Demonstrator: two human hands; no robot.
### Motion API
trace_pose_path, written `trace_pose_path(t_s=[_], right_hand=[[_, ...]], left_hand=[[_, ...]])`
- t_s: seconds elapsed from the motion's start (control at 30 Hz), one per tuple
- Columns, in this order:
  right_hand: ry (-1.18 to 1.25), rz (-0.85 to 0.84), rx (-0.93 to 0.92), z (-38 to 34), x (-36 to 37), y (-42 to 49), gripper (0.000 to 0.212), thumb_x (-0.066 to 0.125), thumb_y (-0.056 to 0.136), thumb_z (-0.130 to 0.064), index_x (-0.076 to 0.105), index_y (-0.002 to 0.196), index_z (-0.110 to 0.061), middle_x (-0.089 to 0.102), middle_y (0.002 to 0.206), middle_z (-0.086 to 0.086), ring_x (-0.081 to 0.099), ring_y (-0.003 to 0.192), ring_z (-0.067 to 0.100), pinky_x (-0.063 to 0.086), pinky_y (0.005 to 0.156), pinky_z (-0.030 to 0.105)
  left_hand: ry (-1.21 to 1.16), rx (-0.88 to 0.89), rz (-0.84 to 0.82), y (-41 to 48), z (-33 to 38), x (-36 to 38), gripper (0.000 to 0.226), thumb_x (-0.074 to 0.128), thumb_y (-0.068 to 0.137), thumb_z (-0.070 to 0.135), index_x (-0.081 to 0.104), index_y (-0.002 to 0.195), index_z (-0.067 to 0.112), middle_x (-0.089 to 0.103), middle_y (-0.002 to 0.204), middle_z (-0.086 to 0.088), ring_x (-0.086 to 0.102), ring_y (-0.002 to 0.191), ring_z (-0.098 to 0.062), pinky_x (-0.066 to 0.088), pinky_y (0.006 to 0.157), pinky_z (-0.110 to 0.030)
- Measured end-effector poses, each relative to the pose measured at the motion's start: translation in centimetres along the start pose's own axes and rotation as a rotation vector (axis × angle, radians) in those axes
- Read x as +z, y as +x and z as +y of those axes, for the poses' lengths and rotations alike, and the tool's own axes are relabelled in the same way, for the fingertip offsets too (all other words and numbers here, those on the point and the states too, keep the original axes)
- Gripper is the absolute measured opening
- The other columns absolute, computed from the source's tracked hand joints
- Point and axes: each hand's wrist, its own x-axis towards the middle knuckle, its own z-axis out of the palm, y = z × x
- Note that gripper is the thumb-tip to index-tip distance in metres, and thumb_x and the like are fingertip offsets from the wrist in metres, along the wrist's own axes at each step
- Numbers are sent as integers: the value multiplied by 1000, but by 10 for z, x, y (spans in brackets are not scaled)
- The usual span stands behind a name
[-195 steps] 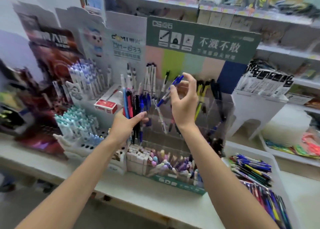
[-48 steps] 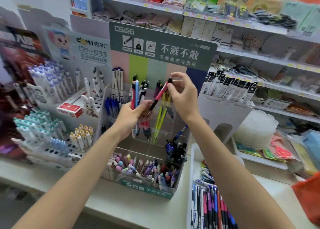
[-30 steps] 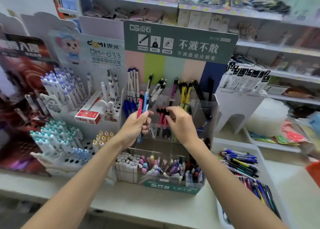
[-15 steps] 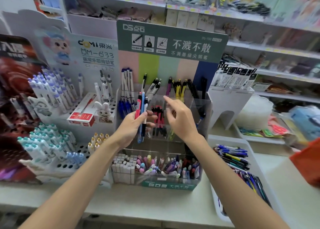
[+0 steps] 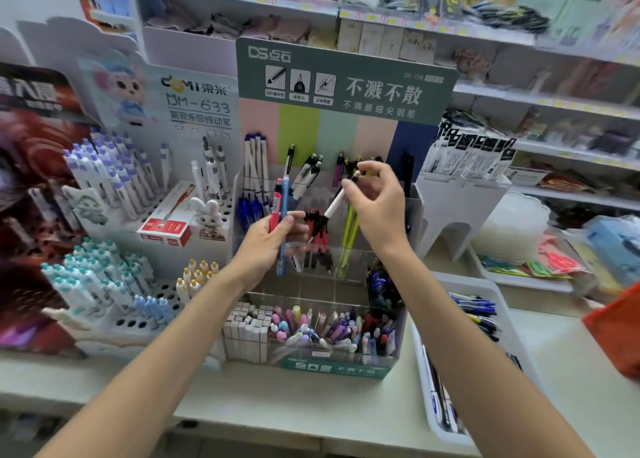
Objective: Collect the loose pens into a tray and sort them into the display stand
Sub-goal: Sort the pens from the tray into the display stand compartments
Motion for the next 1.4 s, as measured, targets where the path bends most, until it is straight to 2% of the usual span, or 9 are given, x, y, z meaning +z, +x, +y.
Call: trace_pose_path(t_s=[0.17,0.37,0.5,0.67,0.77,1.0,1.07,1.2,1.4], right_hand=[[11,139,-147,-24,11,28,21,69,89,-8,61,108,-8,66,92,0,68,84,13,57,82,33],[-50,228,-274,-38,41,59,23,68,88,-9,59,109,-7,63,88,-4,65,80,14,55,77,27],[-250,81,-310,-21,58,61,17,70,87,-11,61,100,-5,64,89,1,61,82,19,50,78,28],[-727,-61,-261,6,66,53,22,64,92,-27,75,105,-13,66,113,7,47,113,30,31,94,41],[-579,-6,-322,-2,58,47,26,64,91,-18,72,114,-11,67,112,8,53,110,27,38,95,41],[-193,-401,-192,-30,67,20,41,68,90,-11,60,129,-18,69,92,1,66,83,13,55,80,25],[-120,-348,-179,-29,68,19,38,69,88,-7,60,125,-16,70,89,4,68,82,15,59,77,31],[9,-166,-172,-27,56,24,33,65,90,-4,56,120,-11,67,85,5,66,78,13,56,72,25],[-81,-148,-288,-10,53,4,35,64,91,-4,53,124,-9,66,86,2,65,79,12,56,74,26]], left_hand=[[52,31,113,8,3,-9,28,41,106,23,62,119,9,53,76,1,45,60,-5,41,51,-17],[39,32,60,9,14,-17,26,39,107,21,63,111,12,53,74,2,45,61,-6,39,54,-18],[33,8,73,8,16,-27,28,37,108,18,64,110,11,55,75,1,48,66,-8,41,60,-23],[45,21,70,4,17,-33,25,39,107,17,63,109,10,58,75,1,54,68,-10,47,67,-27],[28,34,43,5,19,-33,22,42,106,21,62,110,12,61,71,4,59,67,-10,50,73,-31],[102,79,-41,9,29,-13,21,43,105,27,59,96,16,60,76,-1,59,66,-12,51,58,-20],[107,82,-36,9,28,-15,21,43,105,27,62,103,18,65,84,-4,63,75,-15,56,66,-22],[126,91,15,4,20,-37,27,45,104,27,60,126,23,69,109,-7,67,97,-17,59,84,-33],[166,43,111,-8,3,-53,25,42,105,30,64,104,18,52,78,4,46,65,-6,39,58,-18]])
